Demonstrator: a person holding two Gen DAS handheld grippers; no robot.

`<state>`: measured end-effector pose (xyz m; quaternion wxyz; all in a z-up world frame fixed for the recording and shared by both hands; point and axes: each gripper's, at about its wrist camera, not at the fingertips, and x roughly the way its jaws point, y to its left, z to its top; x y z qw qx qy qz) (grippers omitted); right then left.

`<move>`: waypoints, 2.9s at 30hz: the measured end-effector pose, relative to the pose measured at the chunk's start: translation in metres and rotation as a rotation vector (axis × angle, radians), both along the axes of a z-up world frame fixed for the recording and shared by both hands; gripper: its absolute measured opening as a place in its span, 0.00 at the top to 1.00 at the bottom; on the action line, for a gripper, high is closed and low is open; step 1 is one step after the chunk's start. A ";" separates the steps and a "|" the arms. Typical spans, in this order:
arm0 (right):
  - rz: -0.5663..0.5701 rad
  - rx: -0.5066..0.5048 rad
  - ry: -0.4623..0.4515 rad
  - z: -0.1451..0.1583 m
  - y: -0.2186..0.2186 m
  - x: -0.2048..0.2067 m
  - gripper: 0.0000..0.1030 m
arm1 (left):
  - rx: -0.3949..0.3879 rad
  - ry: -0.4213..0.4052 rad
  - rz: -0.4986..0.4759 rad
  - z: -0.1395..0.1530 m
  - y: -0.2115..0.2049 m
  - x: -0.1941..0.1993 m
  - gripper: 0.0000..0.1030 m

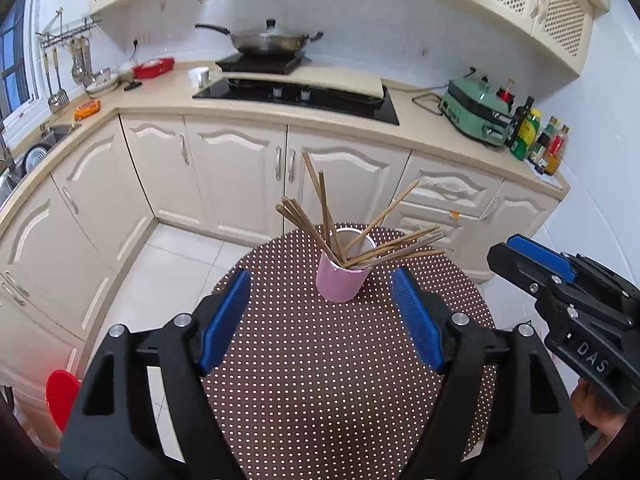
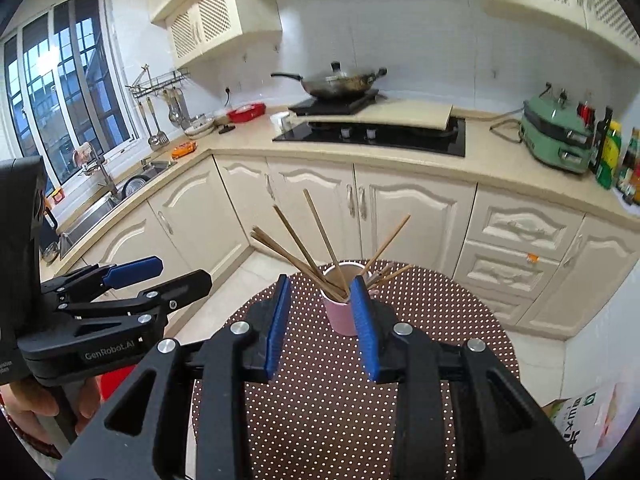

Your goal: Organize utensils

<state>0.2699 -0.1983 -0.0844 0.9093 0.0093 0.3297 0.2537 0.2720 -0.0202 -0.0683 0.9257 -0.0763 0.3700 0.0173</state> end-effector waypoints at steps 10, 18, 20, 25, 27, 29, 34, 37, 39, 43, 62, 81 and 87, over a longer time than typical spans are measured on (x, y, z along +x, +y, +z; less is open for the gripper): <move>-0.067 -0.001 -0.105 0.026 0.023 -0.080 0.64 | 0.037 -0.134 -0.020 0.036 0.019 -0.075 0.23; -0.117 -0.003 -0.190 0.042 0.042 -0.143 0.52 | 0.071 -0.215 -0.038 0.055 0.032 -0.142 0.18; -0.124 -0.003 -0.202 0.044 0.044 -0.154 0.47 | 0.080 -0.235 -0.037 0.061 0.036 -0.156 0.17; -0.151 0.007 -0.229 0.048 0.049 -0.179 0.40 | 0.090 -0.284 -0.032 0.069 0.046 -0.191 0.15; -0.163 0.004 -0.254 0.050 0.051 -0.190 0.37 | 0.093 -0.300 -0.028 0.072 0.050 -0.201 0.13; -0.168 0.004 -0.274 0.053 0.054 -0.200 0.35 | 0.094 -0.309 -0.029 0.074 0.053 -0.209 0.12; -0.186 -0.011 -0.320 0.057 0.057 -0.219 0.30 | 0.112 -0.351 -0.029 0.079 0.056 -0.228 0.12; -0.193 -0.014 -0.332 0.058 0.058 -0.226 0.29 | 0.124 -0.370 -0.031 0.082 0.055 -0.234 0.12; -0.194 -0.013 -0.337 0.058 0.059 -0.231 0.29 | 0.127 -0.380 -0.028 0.082 0.054 -0.239 0.11; -0.200 -0.012 -0.350 0.060 0.060 -0.236 0.25 | 0.137 -0.410 -0.020 0.084 0.056 -0.246 0.11; -0.206 -0.009 -0.360 0.059 0.062 -0.234 0.21 | 0.164 -0.454 -0.003 0.088 0.058 -0.245 0.10; -0.197 -0.012 -0.351 0.061 0.064 -0.231 0.21 | 0.171 -0.456 0.006 0.087 0.056 -0.238 0.10; -0.197 -0.010 -0.350 0.061 0.064 -0.231 0.21 | 0.169 -0.457 0.006 0.086 0.057 -0.238 0.10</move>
